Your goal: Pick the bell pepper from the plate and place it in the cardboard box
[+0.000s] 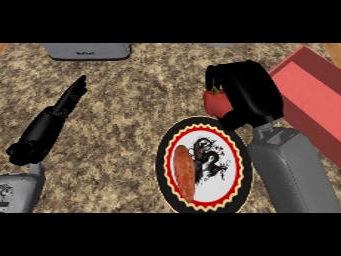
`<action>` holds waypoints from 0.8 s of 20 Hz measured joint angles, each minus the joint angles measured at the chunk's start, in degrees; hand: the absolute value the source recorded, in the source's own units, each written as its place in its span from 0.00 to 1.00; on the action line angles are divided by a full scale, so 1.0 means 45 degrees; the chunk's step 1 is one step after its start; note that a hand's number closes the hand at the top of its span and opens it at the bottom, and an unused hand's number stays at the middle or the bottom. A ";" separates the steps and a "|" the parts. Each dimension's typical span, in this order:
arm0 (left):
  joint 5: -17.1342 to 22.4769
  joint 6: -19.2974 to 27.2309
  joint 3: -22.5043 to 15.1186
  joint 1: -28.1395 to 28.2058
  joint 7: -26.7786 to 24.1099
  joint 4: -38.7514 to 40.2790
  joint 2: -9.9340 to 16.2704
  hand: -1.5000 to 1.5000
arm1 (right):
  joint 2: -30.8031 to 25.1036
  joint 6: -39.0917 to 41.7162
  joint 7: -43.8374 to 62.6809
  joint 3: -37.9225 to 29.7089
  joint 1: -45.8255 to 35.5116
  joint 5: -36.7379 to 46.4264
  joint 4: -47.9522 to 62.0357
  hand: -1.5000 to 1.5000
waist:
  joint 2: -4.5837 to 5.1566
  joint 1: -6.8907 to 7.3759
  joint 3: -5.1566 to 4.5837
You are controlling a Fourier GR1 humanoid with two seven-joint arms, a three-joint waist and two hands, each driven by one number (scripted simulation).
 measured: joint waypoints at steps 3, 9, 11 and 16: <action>-0.0134 0.0074 -0.0026 0.0006 0.0015 0.0039 -0.0023 0.50 | 0.0332 -0.0136 0.1255 -0.0942 -0.0113 -0.0082 -0.0915 1.00 | -0.0011 -0.0060 0.0000; -0.0121 0.0006 -0.0093 -0.0039 0.0153 -0.0160 -0.0138 0.50 | -0.0155 -0.0570 0.2616 -0.3463 -0.0912 -0.0547 -0.1049 1.00 | 0.0030 0.0032 0.0002; -0.0074 -0.0118 0.0040 -0.0051 -0.0110 0.0072 -0.0030 0.50 | -0.0602 -0.0747 0.2734 -0.4291 -0.1331 -0.0773 -0.0629 1.00 | 0.0050 0.0063 0.0002; -0.0060 -0.0224 0.0103 -0.0022 -0.0067 -0.0089 -0.0022 0.50 | -0.2319 -0.0948 0.2137 -0.6178 -0.2039 -0.1626 0.1011 1.00 | 0.0071 0.0134 0.0002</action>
